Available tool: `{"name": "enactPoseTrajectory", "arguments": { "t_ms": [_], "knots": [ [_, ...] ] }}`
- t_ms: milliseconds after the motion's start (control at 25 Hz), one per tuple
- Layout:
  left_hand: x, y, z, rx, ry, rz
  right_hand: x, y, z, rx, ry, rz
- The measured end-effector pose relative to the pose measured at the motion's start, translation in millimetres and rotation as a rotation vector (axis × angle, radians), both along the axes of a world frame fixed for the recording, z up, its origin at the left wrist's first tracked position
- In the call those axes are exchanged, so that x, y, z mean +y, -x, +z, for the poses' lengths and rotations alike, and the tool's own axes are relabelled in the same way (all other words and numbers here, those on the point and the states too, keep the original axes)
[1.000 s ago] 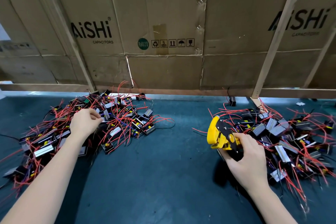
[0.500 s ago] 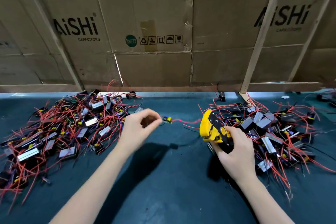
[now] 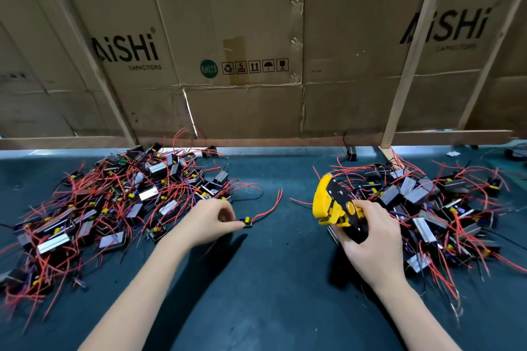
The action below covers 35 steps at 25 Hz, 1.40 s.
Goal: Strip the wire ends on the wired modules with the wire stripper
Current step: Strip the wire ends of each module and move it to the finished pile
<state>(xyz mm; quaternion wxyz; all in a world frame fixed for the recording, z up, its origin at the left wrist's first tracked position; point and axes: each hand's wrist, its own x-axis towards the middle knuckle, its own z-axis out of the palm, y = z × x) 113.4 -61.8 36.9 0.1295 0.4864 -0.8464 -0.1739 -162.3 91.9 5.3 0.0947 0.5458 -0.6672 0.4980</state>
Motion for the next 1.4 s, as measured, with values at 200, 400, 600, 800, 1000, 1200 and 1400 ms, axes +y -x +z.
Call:
{"name": "enactPoseTrajectory", "arguments": {
  "t_ms": [200, 400, 600, 800, 1000, 1200, 1400],
  "knots": [
    [8, 0, 5, 0.005, 0.056, -0.124, 0, 0, -1, 0.013, -0.005, -0.025],
    [26, 27, -16, -0.376, 0.374, 0.053, 1, 0, -2, 0.03, -0.015, 0.004],
    [-1, -22, 25, 0.071, 0.636, 0.222, 1, 0, -4, 0.067, -0.01, 0.008],
    [-71, -107, 19, 0.158, 0.399, 0.677, 2, 0, -6, 0.061, -0.026, -0.014],
    [-91, -127, -17, -0.026, 0.067, 0.638, 2, 2, -5, 0.041, -0.015, -0.022],
    [-97, -119, -4, -0.081, 0.07, 0.69, 1, 2, -6, 0.048, -0.035, -0.024],
    [-98, -119, -4, 0.141, 0.061, 0.613, -1, 3, -6, 0.056, -0.031, -0.012]
  ]
}}
